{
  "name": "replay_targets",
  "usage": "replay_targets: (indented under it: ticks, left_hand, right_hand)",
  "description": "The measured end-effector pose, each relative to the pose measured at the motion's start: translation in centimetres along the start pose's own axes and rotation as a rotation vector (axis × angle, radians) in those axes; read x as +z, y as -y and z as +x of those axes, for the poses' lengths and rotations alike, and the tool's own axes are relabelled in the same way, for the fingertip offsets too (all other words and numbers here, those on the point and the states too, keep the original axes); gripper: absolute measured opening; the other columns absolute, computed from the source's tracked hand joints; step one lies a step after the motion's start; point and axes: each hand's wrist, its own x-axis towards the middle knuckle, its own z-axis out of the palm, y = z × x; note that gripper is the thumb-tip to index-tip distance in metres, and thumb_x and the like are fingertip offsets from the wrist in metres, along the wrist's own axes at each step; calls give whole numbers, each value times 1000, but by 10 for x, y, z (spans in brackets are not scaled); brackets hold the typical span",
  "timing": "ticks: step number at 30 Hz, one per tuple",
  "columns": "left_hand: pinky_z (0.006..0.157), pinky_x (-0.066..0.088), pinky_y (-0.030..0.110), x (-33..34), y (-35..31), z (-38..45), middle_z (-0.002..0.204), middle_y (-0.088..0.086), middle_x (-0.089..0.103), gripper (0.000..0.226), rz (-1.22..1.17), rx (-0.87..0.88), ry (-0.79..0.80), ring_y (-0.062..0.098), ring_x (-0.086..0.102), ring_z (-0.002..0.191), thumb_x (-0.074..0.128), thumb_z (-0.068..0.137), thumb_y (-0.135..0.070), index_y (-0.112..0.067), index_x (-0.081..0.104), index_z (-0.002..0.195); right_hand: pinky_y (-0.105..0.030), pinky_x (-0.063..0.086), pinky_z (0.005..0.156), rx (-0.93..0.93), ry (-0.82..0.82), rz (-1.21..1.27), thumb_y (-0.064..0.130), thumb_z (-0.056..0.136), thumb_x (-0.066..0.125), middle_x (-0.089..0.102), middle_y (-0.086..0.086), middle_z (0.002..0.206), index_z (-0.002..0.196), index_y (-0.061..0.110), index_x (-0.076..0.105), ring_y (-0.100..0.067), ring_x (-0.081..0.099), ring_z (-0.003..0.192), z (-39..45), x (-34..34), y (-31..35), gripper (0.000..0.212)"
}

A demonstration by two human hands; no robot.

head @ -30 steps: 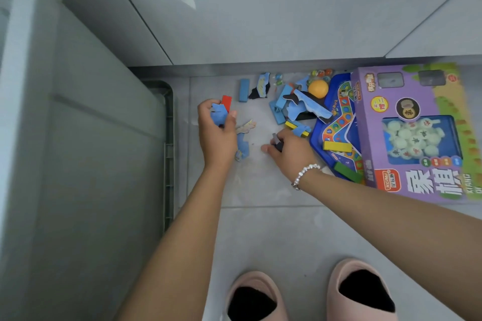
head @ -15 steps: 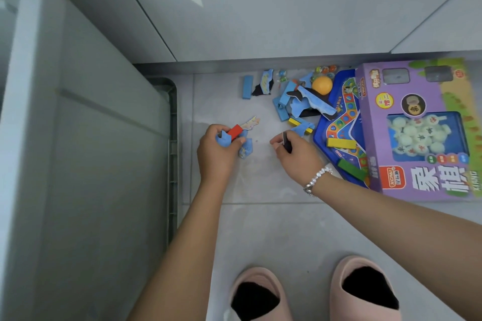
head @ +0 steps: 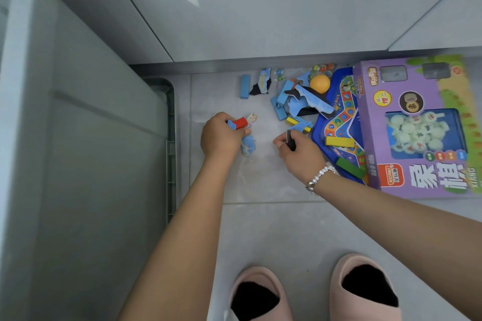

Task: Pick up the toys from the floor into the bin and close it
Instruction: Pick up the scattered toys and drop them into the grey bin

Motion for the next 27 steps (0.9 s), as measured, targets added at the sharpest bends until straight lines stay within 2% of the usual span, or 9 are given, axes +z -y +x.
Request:
replay_targets:
  ticks: [4, 7, 9, 13, 17, 20, 23, 27]
  left_hand:
    - [49, 31, 22, 1, 1, 0, 66, -5, 49, 25, 34, -4, 35, 15, 48, 64, 74, 77, -28, -14, 53, 75]
    - [48, 29, 23, 0, 3, -1, 59, -6, 44, 33, 37, 5, 35, 13, 42, 56, 73, 78, -28, -17, 46, 64]
    - [49, 29, 23, -1, 3, -3, 58, -3, 44, 34, -3, 1, 39, 13, 41, 55, 74, 77, -28, -14, 46, 63]
    - [57, 36, 27, -12, -11, -18, 61, 5, 48, 30, -284, -65, 89, 17, 42, 57, 75, 77, -28, -13, 52, 66]
    - [47, 27, 22, -39, -38, -53, 65, 1, 41, 23, -584, -148, 125, 12, 32, 50, 75, 78, -27, -12, 58, 81]
    - [39, 21, 16, -74, -64, -91, 67, 1, 38, 20, -745, -130, 114, 8, 24, 41, 72, 81, -23, -12, 57, 86]
    - [37, 21, 15, -116, -87, -134, 51, -8, 32, 20, -841, -19, 72, 7, 22, 39, 71, 81, -20, -15, 54, 71]
    - [36, 20, 14, -187, -95, -190, 48, -11, 32, 22, -953, 142, -82, 5, 21, 36, 73, 78, -21, -19, 54, 68]
  right_hand:
    - [-26, 43, 68, 5, 5, 10, 17, 93, 48, 50, 16, 71, 101, 9, 60, -13, 52, 77, 0, -1, 1, 16]
    - [-24, 43, 60, 4, -11, 48, 16, 93, 49, 50, 16, 70, 98, 6, 60, -8, 49, 64, 0, -2, -1, 15]
    - [-21, 41, 56, 12, -18, 80, 16, 92, 50, 51, 14, 69, 95, 10, 60, -4, 46, 59, -1, -4, -1, 12]
    - [-18, 37, 50, 21, -26, 184, 17, 93, 50, 54, 7, 67, 87, 17, 57, -7, 46, 53, -7, -14, 11, 9]
    - [-13, 35, 39, -35, -29, 228, 21, 94, 50, 55, 5, 68, 93, 15, 57, -10, 45, 48, -23, -37, 48, 9]
    - [-14, 32, 34, -97, -13, 338, 20, 94, 49, 55, 4, 68, 90, 19, 56, -10, 43, 41, -43, -53, 86, 8]
    - [-18, 30, 34, -194, 94, 399, 22, 94, 51, 55, 2, 68, 89, 17, 56, -10, 41, 37, -75, -65, 129, 9]
    - [-23, 32, 40, -308, 408, 411, 29, 94, 49, 56, 1, 72, 92, 15, 58, -17, 42, 44, -126, -64, 187, 17]
